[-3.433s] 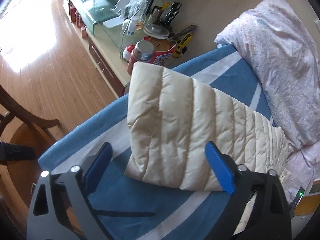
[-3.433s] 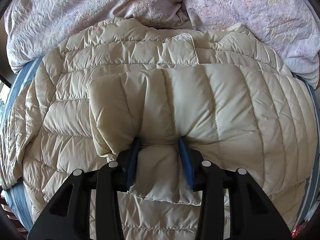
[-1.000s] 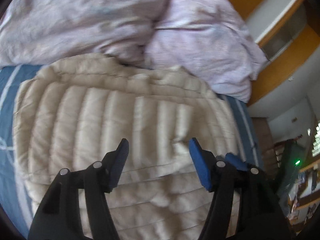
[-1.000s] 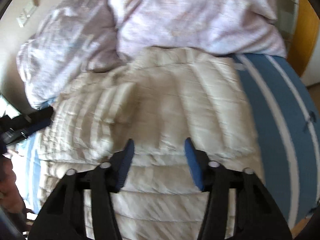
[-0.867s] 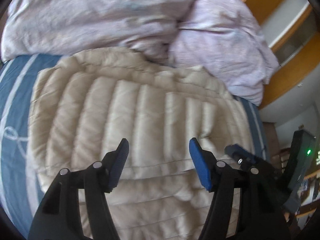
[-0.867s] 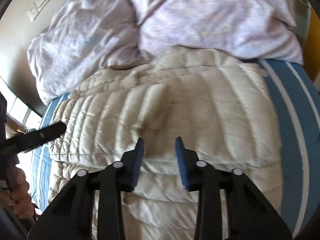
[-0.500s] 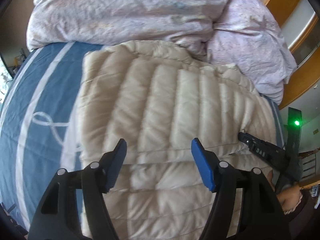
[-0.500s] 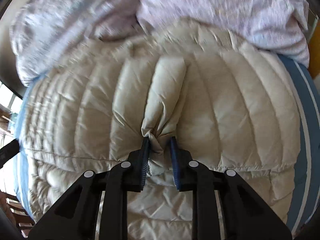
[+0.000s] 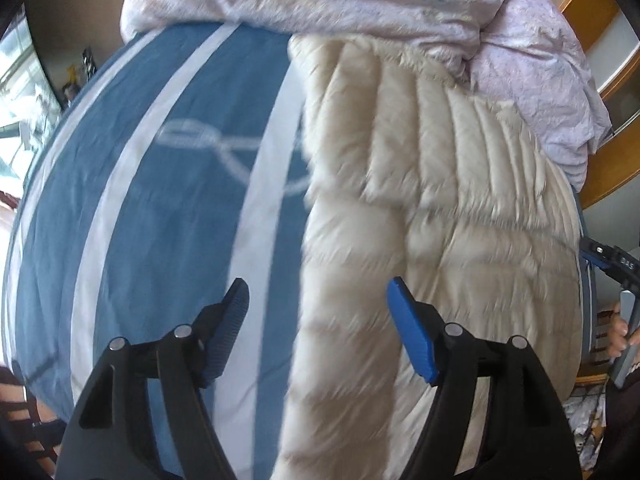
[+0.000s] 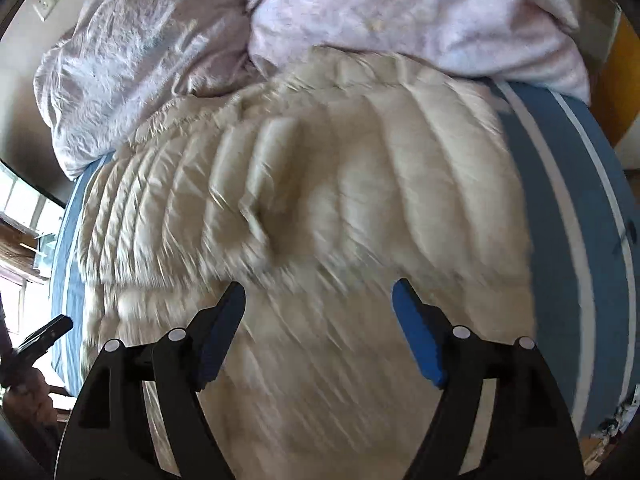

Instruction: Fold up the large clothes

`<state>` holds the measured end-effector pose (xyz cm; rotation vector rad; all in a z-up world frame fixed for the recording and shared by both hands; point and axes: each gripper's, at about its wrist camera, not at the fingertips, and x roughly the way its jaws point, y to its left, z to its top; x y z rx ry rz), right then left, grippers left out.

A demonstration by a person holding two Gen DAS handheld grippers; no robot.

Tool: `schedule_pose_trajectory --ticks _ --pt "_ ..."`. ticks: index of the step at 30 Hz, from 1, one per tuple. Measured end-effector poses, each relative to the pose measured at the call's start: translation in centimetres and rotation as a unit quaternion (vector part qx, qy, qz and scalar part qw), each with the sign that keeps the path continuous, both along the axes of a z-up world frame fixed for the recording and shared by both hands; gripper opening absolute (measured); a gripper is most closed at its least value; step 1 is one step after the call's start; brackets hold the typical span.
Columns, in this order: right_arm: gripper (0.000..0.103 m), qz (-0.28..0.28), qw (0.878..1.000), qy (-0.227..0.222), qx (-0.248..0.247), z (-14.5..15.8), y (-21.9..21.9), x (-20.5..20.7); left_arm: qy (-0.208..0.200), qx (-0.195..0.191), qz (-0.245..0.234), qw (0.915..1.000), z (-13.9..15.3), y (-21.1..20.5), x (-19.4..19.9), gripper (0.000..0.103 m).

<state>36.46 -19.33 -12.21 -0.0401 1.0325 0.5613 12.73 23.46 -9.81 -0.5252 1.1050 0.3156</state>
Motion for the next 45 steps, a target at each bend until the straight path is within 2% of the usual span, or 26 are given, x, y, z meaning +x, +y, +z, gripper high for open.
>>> schedule_pose_trajectory --ticks 7,12,17,24,38,45 --pt "0.077 -0.03 0.998 0.055 -0.032 -3.5 -9.1 -2.5 0.019 -0.035 -0.001 0.9992 -2.4 -1.3 -4.9 0.072" --pt "0.077 -0.048 0.993 0.106 -0.005 -6.0 -13.8 -3.7 0.019 -0.05 0.006 0.9986 -3.2 -2.4 -6.8 0.071" --pt "0.075 -0.04 0.992 0.123 -0.009 -7.5 -15.3 -4.4 0.011 -0.048 0.008 0.9987 -3.1 -3.5 -8.0 0.072" --pt "0.067 -0.033 0.99 0.136 -0.017 -8.9 -16.6 -4.8 0.012 -0.045 0.004 0.9989 -3.1 -5.1 -8.8 0.07" --pt "0.057 0.035 0.989 0.141 -0.024 -9.7 -16.9 -8.9 0.018 -0.053 0.003 0.9984 -3.2 -7.4 -10.2 0.058" --pt "0.054 0.055 0.988 0.144 -0.015 -10.2 -16.6 -10.5 0.017 -0.058 0.008 0.9981 -3.3 -8.3 -10.0 0.057"
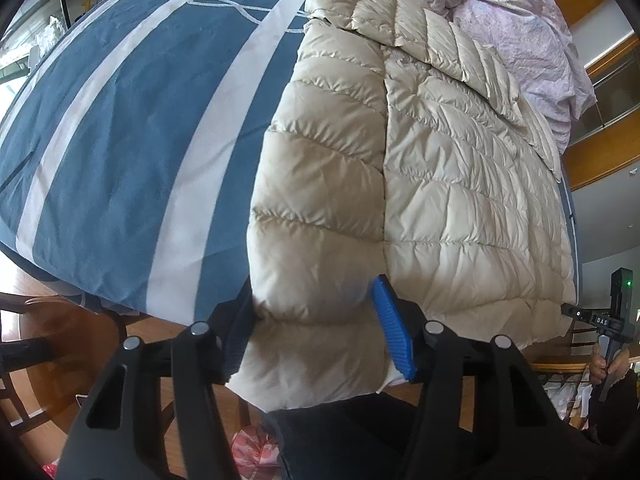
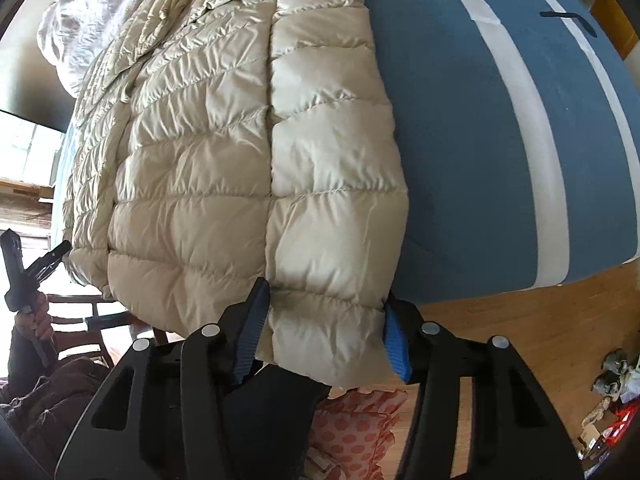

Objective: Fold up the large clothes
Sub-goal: 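Grasp the hem corner with the left gripper while the right gripper grasps the other hem corner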

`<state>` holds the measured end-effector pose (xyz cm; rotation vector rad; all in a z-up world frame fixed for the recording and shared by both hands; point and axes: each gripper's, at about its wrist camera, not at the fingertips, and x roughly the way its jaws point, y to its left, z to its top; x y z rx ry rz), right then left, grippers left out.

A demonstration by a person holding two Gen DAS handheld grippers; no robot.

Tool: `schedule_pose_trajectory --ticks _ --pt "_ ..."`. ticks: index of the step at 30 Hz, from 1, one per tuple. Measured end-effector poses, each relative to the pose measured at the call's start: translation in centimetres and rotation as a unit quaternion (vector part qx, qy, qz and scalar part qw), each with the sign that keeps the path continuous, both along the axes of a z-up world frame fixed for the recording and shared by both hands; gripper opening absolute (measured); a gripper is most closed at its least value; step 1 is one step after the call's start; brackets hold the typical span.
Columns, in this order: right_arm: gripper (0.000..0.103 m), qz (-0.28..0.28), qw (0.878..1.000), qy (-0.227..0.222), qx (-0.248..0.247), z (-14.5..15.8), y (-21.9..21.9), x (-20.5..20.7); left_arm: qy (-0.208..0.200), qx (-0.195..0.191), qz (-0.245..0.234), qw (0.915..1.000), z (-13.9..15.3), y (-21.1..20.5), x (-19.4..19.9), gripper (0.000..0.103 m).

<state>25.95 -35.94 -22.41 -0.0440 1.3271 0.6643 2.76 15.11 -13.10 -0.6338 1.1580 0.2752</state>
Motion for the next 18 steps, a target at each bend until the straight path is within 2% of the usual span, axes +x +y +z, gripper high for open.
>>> schedule_pose_trajectory --ticks 2,4,7,14,18 --pt "0.051 0.006 1.0 -0.003 0.0 0.2 -0.3 -0.3 0.0 -0.004 0.001 1.0 0.0 -0.3 0.2 0.053" --pt "0.043 0.009 1.0 -0.004 0.0 0.4 -0.1 0.7 0.002 0.0 0.0 1.0 0.0 -0.6 0.3 0.05" --pt "0.028 0.009 1.0 0.001 0.005 0.1 0.1 0.5 0.005 0.001 0.004 1.0 -0.1 -0.7 0.4 0.039" --pt "0.012 0.027 0.999 -0.021 -0.007 0.4 1.2 0.4 0.005 0.003 0.022 0.9997 0.1 -0.9 0.5 0.013" --pt "0.008 0.042 0.997 -0.06 -0.026 1.8 2.6 0.0 -0.003 0.025 0.02 0.9995 1.3 -1.1 0.8 0.008"
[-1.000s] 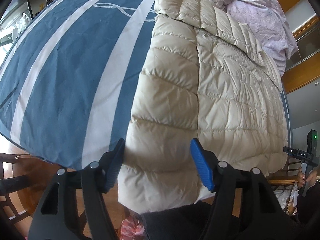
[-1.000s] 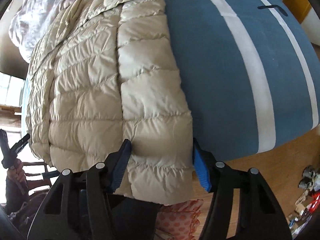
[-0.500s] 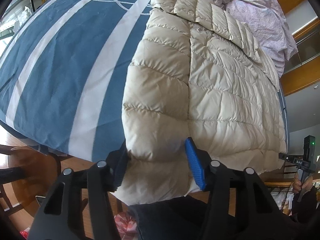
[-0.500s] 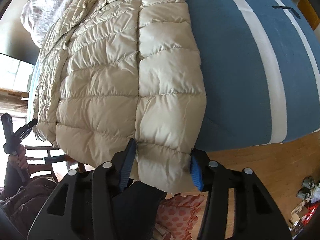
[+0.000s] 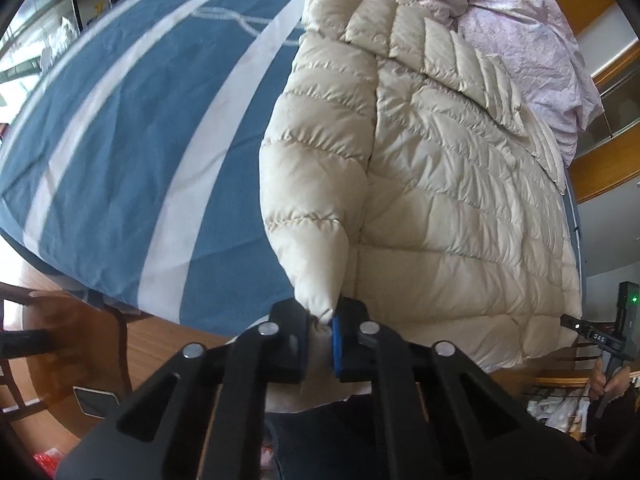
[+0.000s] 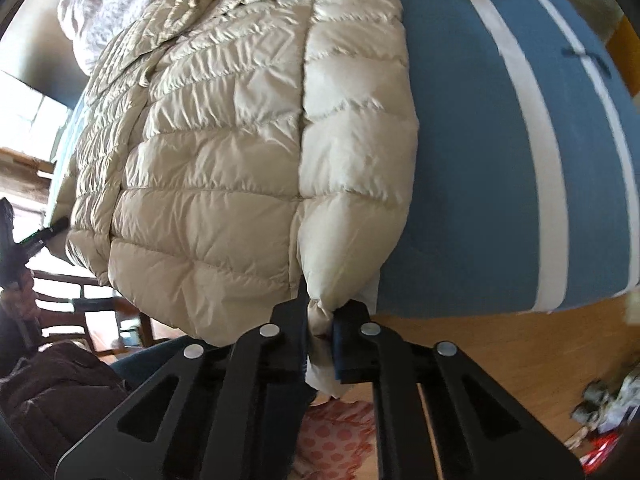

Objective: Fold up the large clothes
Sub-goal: 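Grasp the hem corner with the left gripper while the right gripper grasps the other hem corner, then fold the hem up toward the collar with both grippers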

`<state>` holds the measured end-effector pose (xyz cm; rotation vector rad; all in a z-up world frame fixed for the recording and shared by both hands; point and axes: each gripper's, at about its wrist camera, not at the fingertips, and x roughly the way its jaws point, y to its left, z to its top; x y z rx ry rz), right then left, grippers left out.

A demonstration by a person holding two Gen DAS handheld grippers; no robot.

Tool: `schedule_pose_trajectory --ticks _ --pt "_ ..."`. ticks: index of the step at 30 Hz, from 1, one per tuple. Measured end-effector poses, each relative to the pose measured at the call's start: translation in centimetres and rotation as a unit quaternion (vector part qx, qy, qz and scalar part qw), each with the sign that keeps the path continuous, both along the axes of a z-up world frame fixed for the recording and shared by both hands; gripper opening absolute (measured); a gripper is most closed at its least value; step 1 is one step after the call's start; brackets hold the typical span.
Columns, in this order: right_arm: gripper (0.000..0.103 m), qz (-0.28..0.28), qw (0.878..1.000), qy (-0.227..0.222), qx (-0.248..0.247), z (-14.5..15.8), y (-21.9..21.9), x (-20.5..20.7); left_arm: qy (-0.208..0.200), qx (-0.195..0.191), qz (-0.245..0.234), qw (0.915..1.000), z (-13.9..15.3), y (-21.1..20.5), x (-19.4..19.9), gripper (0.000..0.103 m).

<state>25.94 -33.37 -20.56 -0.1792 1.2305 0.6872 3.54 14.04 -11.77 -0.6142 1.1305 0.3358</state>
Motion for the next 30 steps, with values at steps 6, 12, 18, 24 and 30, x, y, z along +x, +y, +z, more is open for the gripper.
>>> schedule_pose_trajectory --ticks 6,12,18,24,30 --pt "0.008 0.011 0.999 -0.047 -0.002 2.4 1.5 0.1 -0.021 0.023 0.017 0.9994 2.3 0.7 0.5 0.007" --pt "0.008 0.016 0.996 -0.083 0.0 4.5 2.5 1.3 -0.048 0.036 0.04 0.9974 4.3 1.9 1.1 0.006" --pt "0.008 0.012 0.994 -0.107 0.011 6.2 3.5 3.2 -0.07 0.052 0.05 0.9949 6.6 3.3 3.0 0.006" --pt "0.007 -0.002 0.992 -0.125 0.026 8.1 4.6 5.5 -0.088 0.064 0.052 0.9927 8.3 4.8 5.8 0.006" --pt "0.007 -0.033 0.989 -0.134 0.059 11.1 5.0 7.9 -0.113 0.069 0.049 0.99 10.1 6.7 9.1 0.006"
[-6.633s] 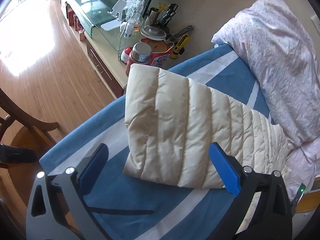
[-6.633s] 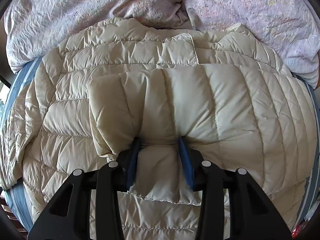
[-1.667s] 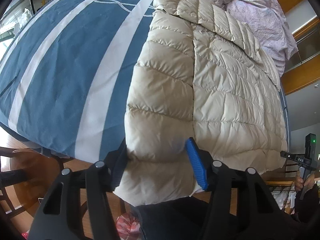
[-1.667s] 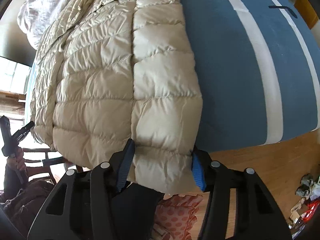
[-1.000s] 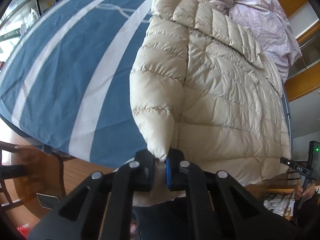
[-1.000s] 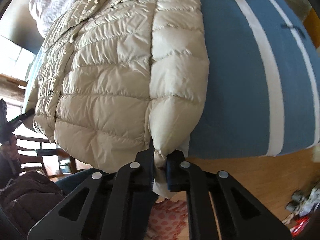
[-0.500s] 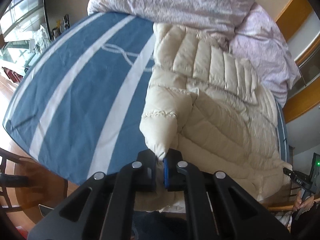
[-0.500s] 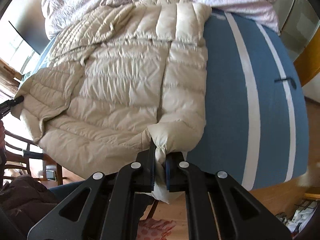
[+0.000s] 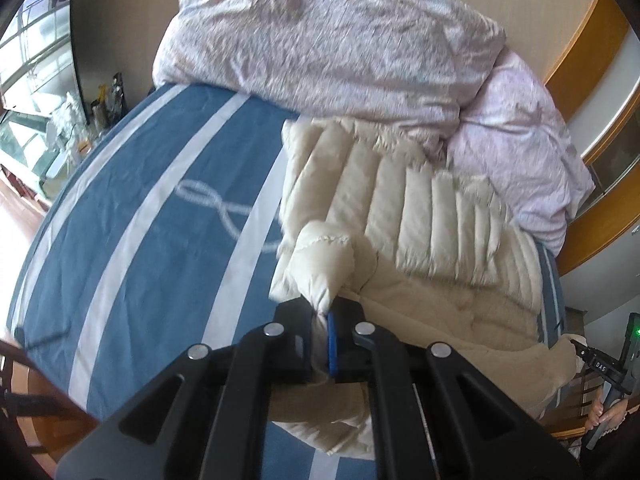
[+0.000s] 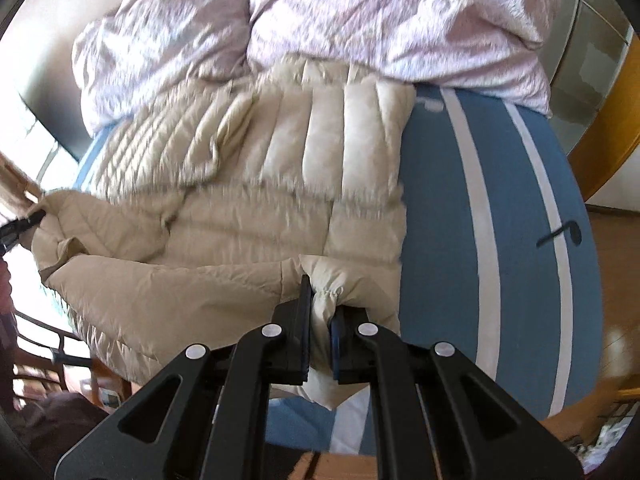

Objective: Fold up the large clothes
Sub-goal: 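Fold the hem up toward the collar with both grippers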

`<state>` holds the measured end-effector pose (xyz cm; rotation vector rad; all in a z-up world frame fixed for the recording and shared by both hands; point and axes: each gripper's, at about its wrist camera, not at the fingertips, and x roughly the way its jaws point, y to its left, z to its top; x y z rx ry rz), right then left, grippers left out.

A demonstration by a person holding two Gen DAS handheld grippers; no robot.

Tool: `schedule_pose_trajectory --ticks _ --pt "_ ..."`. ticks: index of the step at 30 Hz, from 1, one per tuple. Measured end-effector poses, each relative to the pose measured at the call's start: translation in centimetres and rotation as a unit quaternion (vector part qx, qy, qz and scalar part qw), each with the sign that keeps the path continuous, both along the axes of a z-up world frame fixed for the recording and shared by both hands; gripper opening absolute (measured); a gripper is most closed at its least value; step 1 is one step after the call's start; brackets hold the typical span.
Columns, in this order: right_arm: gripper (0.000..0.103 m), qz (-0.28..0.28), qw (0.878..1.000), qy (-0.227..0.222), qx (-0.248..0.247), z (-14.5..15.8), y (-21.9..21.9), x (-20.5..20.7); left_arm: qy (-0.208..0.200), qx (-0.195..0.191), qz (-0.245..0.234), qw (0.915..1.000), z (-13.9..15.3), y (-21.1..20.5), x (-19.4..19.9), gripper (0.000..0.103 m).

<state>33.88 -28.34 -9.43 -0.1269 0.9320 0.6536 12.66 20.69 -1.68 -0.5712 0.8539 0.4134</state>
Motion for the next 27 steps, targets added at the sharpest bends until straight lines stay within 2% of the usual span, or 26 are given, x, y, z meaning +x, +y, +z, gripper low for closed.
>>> schedule_pose_trajectory --ticks 6,14,17,23,27 --pt "0.007 -0.051 0.996 0.014 0.07 2.6 0.2 3.8 -0.02 0.005 -0.011 0.9997 1.6 2.3 4.2 0.006" --pt "0.008 -0.117 0.986 0.022 0.118 4.2 1.6 8.4 -0.021 0.028 -0.04 0.9986 2.7 4.5 10.0 0.006" --pt "0.008 -0.144 0.98 0.029 0.135 3.9 2.3 10.3 -0.015 0.016 -0.038 0.999 2.1 5.6 11.9 0.007" --pt "0.008 -0.19 0.967 0.057 0.158 2.0 3.2 13.5 -0.007 -0.034 -0.024 0.9991 0.3 7.6 14.9 0.009" --pt "0.008 -0.203 0.964 0.072 0.156 0.8 4.3 15.4 0.002 -0.045 -0.016 0.9989 -0.8 8.4 16.5 0.009"
